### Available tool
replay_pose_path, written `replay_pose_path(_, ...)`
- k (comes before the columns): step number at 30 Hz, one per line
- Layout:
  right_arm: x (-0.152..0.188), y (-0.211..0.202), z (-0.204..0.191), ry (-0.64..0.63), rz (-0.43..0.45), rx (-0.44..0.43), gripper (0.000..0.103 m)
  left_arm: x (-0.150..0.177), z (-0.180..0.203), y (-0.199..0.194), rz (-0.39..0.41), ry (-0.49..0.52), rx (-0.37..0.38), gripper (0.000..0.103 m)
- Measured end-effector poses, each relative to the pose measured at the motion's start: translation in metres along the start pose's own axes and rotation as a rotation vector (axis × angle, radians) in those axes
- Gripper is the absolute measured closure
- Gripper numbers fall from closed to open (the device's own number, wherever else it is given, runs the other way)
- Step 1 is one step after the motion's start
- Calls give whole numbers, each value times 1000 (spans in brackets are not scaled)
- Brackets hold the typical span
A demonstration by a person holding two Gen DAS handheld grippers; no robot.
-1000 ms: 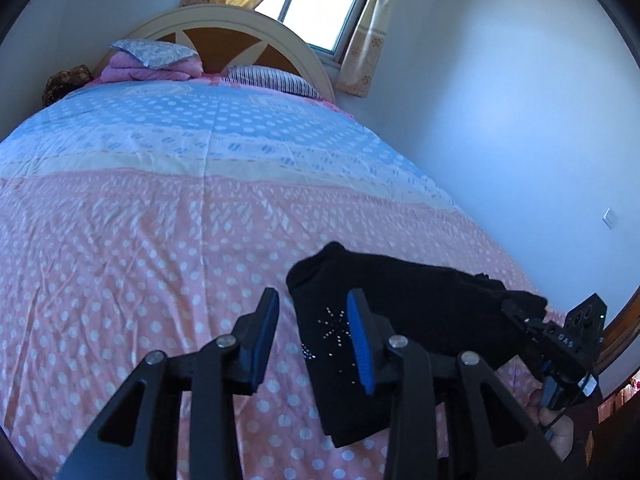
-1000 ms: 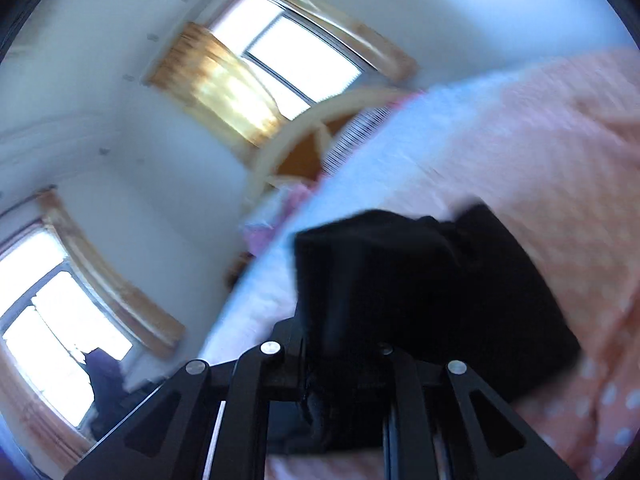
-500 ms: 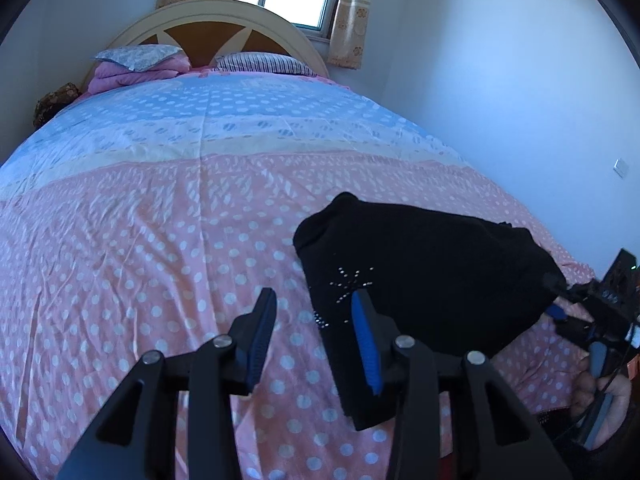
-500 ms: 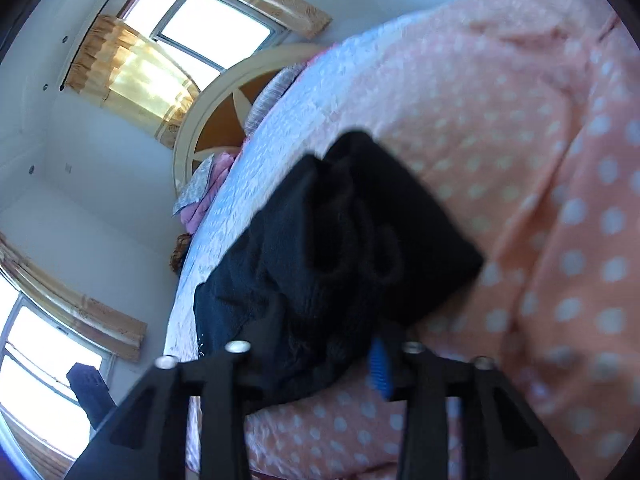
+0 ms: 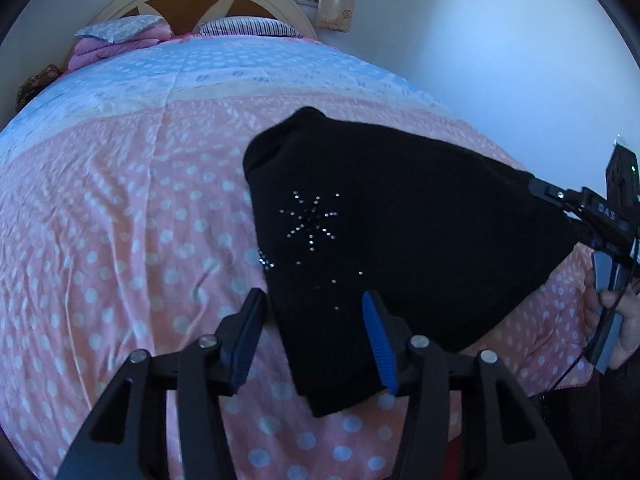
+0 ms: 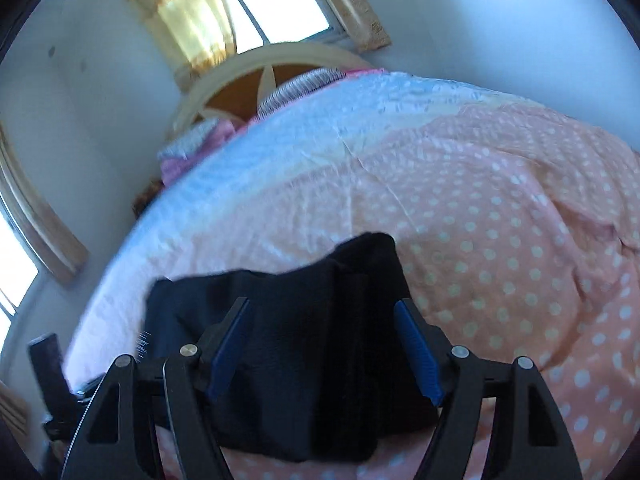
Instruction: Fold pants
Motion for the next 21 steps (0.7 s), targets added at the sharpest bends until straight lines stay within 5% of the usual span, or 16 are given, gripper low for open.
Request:
replay_pose_path(4, 4, 16, 1, -52, -12, 17, 29, -1, 3, -4, 11, 25, -24, 42)
replay_pose_path(7, -2, 19, -6, -82, -18, -26, 60, -3, -1, -2, 3, -7, -22, 36)
replay_pose_path(11, 0, 23, -8, -81, -77, -48, 68, -6, 3, 2, 1, -7, -53, 30)
replay_pose_path(14, -6, 13, -19, -166, -64, 2, 91, -9, 8, 6, -14, -13, -74, 25)
replay_pose_path(18, -20, -9, -25, -197, 21, 43, 92, -12, 8, 11, -24, -24, -98, 17)
replay_pose_path(21, -17, 10, -18, -225, -21, 98, 92, -14, 8, 16, -27, -26, -113, 13)
Point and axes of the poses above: each gripper's, at about its wrist camera, not at the fingertips, and y roughly the way its jaws point, z to its right, x to its underside, the point moved 2 cm from there along y, roughly the way its jaws point, and after that the axes turned 8 degrees about -y, right-handed, at the moved point
